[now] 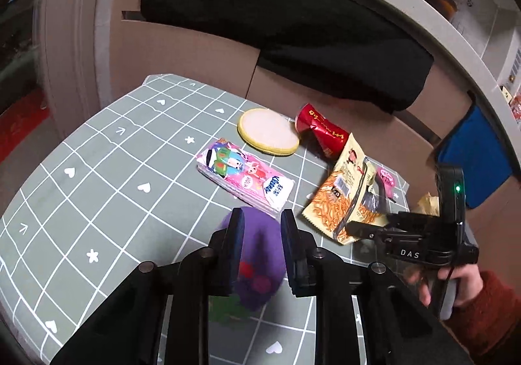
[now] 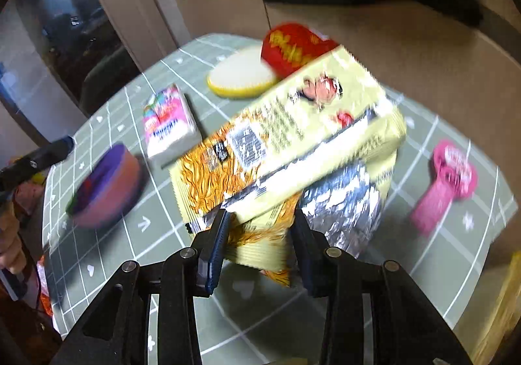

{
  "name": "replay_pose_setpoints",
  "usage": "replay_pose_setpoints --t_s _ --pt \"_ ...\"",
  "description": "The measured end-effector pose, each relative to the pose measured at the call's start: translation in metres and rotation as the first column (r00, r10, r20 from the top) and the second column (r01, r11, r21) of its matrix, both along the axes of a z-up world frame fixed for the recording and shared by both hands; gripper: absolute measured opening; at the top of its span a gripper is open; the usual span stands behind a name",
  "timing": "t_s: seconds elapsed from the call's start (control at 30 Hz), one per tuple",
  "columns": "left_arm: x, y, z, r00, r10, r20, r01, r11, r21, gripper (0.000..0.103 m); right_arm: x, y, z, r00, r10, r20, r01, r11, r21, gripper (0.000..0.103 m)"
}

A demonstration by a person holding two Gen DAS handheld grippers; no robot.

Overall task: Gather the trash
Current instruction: 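Grasp the purple-pink sponge with left gripper while right grasps the yellow snack bag and foil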

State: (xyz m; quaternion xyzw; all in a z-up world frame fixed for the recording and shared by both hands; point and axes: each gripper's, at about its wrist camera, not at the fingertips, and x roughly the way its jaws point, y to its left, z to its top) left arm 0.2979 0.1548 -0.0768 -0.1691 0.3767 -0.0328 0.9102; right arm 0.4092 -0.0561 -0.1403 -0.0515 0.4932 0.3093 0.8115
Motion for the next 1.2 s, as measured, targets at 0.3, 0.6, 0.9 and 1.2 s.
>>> replay_pose_setpoints --t_s 0.3,0.6,0.9,1.2 --pt "-0.016 0.020 0.003 1.000 0.025 0.014 -0.024 0.999 -0.048 0.028 0.010 -0.014 -0.004 0.984 -0.143 -0.101 0.151 0.986 0.068 0.015" --pt "-0.002 0.023 -0.044 0.988 -0.014 -0.154 -0.001 0.995 -0.098 0.050 -0.025 -0.049 0.043 0.975 -0.211 0.069 0.204 0.974 0.101 0.006" --pt "0.019 0.004 -0.062 0.976 -0.027 -0.218 -0.001 0.992 -0.124 0.068 -0.051 -0.077 0.055 0.973 -0.199 0.115 0.193 0.979 0.061 0.006" --pt "0.024 -0.022 -0.057 0.968 -0.065 -0.244 0.043 0.995 -0.094 0.031 -0.062 -0.082 0.061 0.968 -0.201 0.152 0.191 0.979 0.077 0.006"
